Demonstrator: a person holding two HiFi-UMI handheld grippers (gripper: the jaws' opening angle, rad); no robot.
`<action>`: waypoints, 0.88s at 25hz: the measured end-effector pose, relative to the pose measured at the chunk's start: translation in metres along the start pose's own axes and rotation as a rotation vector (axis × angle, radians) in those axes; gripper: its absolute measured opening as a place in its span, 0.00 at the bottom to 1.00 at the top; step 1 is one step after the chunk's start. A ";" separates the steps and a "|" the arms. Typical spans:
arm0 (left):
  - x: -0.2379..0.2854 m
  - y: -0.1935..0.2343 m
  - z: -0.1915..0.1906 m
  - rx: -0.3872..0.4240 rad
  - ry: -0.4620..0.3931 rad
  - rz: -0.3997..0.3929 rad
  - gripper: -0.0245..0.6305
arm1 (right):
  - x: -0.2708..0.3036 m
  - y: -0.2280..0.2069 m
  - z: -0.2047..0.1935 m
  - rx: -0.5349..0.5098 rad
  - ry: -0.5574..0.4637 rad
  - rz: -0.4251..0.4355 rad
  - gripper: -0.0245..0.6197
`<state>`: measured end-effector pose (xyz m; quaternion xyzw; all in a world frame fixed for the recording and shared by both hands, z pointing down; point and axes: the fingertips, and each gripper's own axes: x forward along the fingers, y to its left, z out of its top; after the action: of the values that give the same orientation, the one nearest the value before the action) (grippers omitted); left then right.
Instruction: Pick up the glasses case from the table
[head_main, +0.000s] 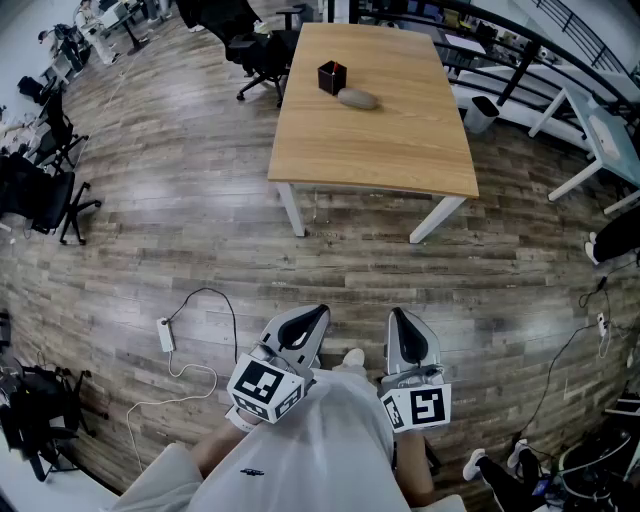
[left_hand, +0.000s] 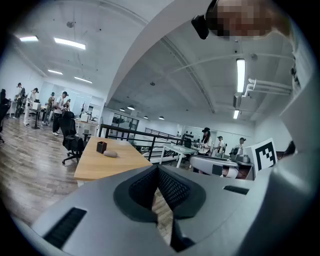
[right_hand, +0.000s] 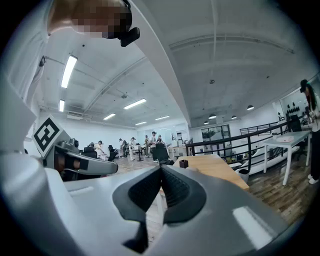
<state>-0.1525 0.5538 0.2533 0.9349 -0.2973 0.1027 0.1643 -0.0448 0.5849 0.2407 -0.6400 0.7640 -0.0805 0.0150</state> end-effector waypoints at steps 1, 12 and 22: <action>-0.002 0.002 0.001 0.001 -0.004 -0.002 0.05 | 0.002 0.002 0.001 -0.005 0.001 -0.003 0.03; -0.013 0.043 0.006 -0.009 -0.023 -0.018 0.05 | 0.030 0.026 0.006 0.019 -0.042 -0.036 0.03; -0.025 0.103 0.008 -0.026 -0.009 -0.067 0.05 | 0.071 0.049 -0.002 0.008 -0.036 -0.116 0.03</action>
<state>-0.2324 0.4849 0.2643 0.9427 -0.2676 0.0893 0.1784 -0.1057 0.5240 0.2412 -0.6847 0.7247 -0.0729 0.0264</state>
